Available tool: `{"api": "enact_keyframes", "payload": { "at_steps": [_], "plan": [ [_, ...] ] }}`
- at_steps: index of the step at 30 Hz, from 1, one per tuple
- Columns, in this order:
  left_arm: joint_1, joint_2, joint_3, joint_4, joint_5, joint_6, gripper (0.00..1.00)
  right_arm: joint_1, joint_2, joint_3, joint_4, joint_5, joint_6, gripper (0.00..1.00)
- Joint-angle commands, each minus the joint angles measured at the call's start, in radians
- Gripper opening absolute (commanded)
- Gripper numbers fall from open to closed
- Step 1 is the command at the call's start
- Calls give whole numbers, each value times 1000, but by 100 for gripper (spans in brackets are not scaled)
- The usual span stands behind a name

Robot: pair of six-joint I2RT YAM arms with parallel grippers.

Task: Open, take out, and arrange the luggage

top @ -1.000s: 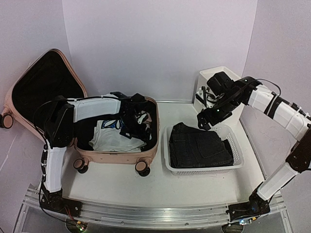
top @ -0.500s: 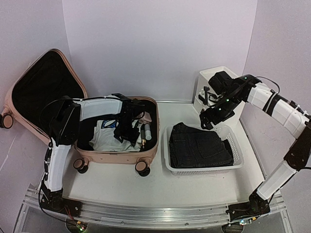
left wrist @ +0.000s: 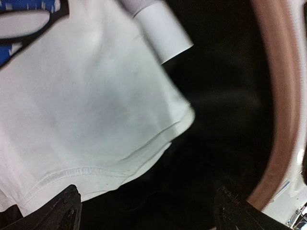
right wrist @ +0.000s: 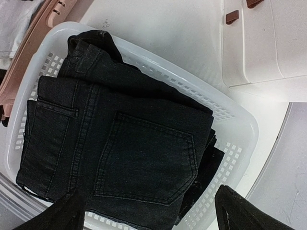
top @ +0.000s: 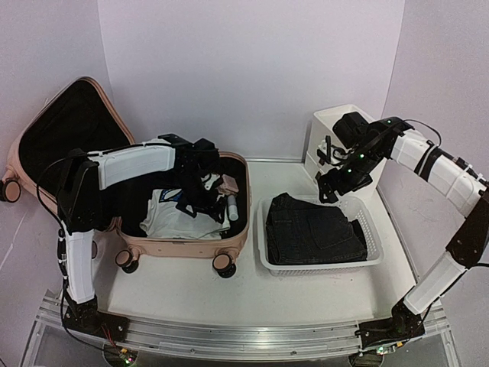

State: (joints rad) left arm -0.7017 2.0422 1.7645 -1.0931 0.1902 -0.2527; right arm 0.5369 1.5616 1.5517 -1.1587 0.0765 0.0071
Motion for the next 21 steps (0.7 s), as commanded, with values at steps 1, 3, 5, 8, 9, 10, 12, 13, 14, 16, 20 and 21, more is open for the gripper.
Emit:
{"api": "enact_keyframes", "payload": {
  "at_steps": [1,3,5,8,9,10,12,13,14,16,20,21],
  "plan": [
    [2,-16,68,84,-2,-14,95,-6,5,38,-5,-17,25,95],
    [11,54,142,64,-5,-53,92,-5,6,39,-9,-18,28,95],
    [11,114,194,59,0,-78,93,-5,6,40,-13,-18,31,95],
    [10,176,244,41,-37,-88,95,-7,9,44,-15,-18,33,95],
    [10,195,260,32,-49,-86,95,-8,11,46,-16,-19,34,95],
    [10,212,275,23,-60,-87,95,-8,14,47,-16,-22,34,95],
    [8,242,293,-7,-65,-92,96,-7,17,53,-19,-24,34,95],
    [9,252,294,-33,-76,-99,95,-8,18,56,-21,-25,32,95],
    [8,256,289,-53,-87,-101,95,-8,17,57,-22,-24,30,95],
    [8,253,266,-88,-119,-97,90,-8,17,56,-23,-20,31,95],
    [9,222,199,-110,-141,-85,70,-8,19,54,-25,-21,30,95],
    [8,205,177,-110,-141,-85,69,-8,19,54,-26,-21,28,95]
  ]
}}
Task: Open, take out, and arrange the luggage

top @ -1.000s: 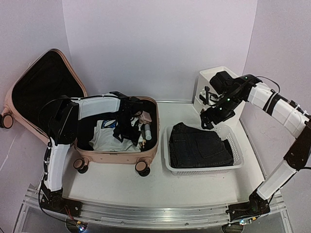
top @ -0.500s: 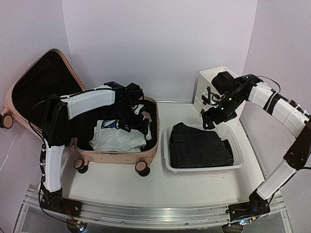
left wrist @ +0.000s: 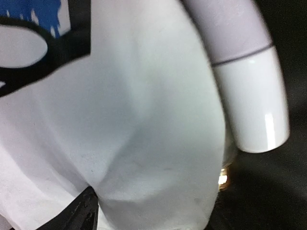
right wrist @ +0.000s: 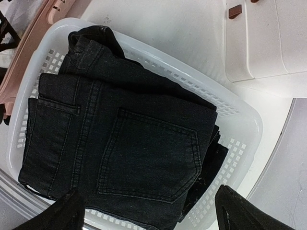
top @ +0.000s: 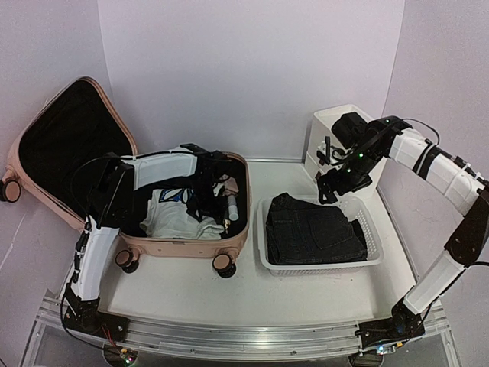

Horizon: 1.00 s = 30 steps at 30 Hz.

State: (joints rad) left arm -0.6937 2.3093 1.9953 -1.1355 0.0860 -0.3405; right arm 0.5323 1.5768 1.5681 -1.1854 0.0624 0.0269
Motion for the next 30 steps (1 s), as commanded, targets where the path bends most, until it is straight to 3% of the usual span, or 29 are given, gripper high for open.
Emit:
{"api": "enact_keyframes", "payload": {
  "at_steps": [1,5,7,15,21,26,30],
  "plan": [
    [1,-73,-73,-66,-40,6,68,-3,6,38,0,-5,8,95],
    [2,-70,-97,-68,-53,30,67,-5,10,40,0,-8,7,95],
    [2,-52,-79,-68,-54,26,76,-7,10,41,0,-8,7,95],
    [2,5,-6,-68,-12,-5,94,-14,11,42,-3,-9,7,96],
    [2,55,23,-72,-42,-14,95,-15,24,54,-4,-12,12,96],
    [2,79,30,-98,-124,-32,84,-15,32,63,-6,-11,29,96],
    [3,48,3,-107,-177,-26,63,-14,31,71,-7,-13,38,96]
  ]
}}
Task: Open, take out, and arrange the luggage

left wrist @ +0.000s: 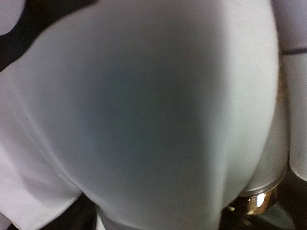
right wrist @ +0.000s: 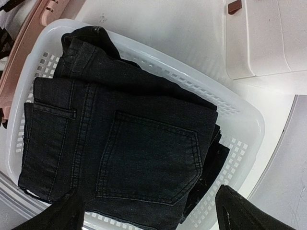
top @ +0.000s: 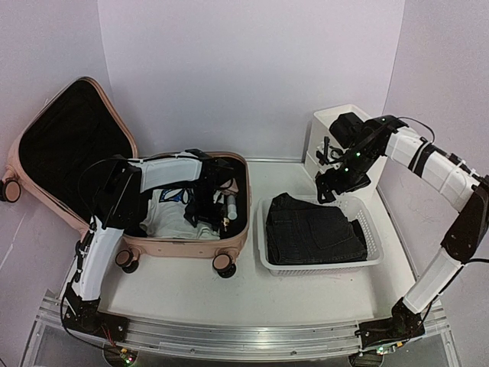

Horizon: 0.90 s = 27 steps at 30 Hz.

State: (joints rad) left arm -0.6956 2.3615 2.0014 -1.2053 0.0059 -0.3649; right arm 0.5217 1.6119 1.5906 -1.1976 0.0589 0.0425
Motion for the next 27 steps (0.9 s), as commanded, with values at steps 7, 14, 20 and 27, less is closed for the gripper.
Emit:
{"api": "enact_keyframes", "payload": {
  "at_steps": [7,14,20,27],
  "plan": [
    [18,-73,-33,-35,-114,28,30,-4,-2,57,5,-27,46,96],
    [31,-114,-44,-31,-109,62,8,-5,9,85,5,-51,87,94],
    [44,-178,-85,20,-38,88,1,-3,62,148,10,-169,140,93],
    [90,-292,-152,129,129,118,0,39,193,335,43,-248,295,91]
  ]
}}
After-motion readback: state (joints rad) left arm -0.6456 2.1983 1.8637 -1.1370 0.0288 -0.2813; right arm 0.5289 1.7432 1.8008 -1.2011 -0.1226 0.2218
